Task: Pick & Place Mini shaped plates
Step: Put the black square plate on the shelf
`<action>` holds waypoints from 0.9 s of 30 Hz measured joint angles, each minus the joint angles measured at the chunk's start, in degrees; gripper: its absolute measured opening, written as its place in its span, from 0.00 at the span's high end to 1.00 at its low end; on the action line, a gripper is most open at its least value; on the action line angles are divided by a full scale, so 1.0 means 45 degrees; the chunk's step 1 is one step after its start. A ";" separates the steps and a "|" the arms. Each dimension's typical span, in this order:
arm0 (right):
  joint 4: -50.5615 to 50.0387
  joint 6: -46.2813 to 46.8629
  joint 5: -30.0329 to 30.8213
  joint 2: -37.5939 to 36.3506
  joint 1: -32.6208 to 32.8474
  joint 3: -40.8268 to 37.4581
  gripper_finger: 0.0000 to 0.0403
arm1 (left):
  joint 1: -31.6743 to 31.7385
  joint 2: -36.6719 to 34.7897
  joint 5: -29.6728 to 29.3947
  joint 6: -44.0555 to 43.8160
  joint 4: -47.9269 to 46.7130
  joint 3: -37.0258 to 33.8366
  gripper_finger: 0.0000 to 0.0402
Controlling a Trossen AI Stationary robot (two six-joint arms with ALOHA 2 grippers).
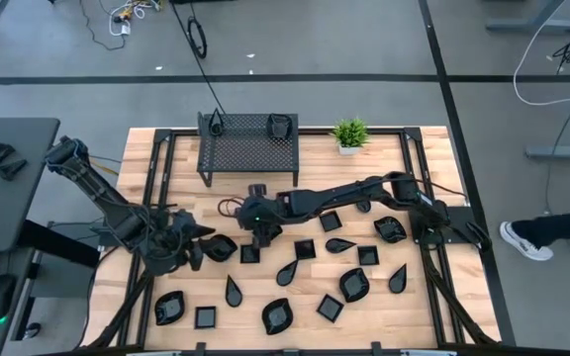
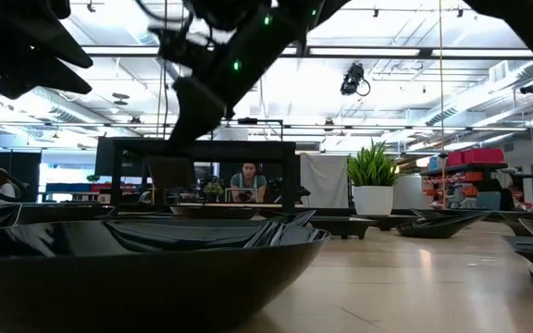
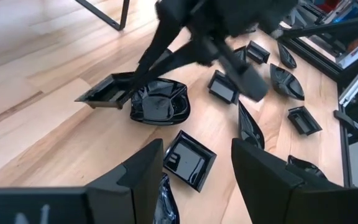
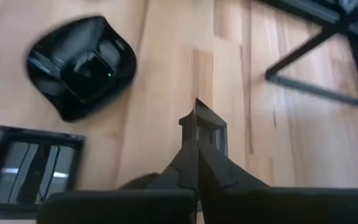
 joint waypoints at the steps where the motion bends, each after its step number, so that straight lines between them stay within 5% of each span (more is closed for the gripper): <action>1: -0.0025 -0.0072 -0.0004 -0.0066 0.0060 0.0000 1.00 | -0.0002 0.0000 -0.0008 0.0000 0.0000 0.0000 0.51; 8: -0.0111 -0.0223 0.0423 -0.0526 0.0321 0.0000 1.00 | -0.0031 -0.0015 0.0103 -0.0218 -0.0097 0.0063 0.51; 17: 0.0328 -0.1384 0.2178 -0.2311 0.0524 0.0000 1.00 | -0.1189 -0.0024 -0.0883 -0.0632 -0.3277 0.2379 0.51; 27: 0.1893 -0.3917 0.2740 -0.2506 -0.1673 0.0024 1.00 | -0.1634 -0.0010 -0.2427 0.0437 -0.3575 0.3036 0.51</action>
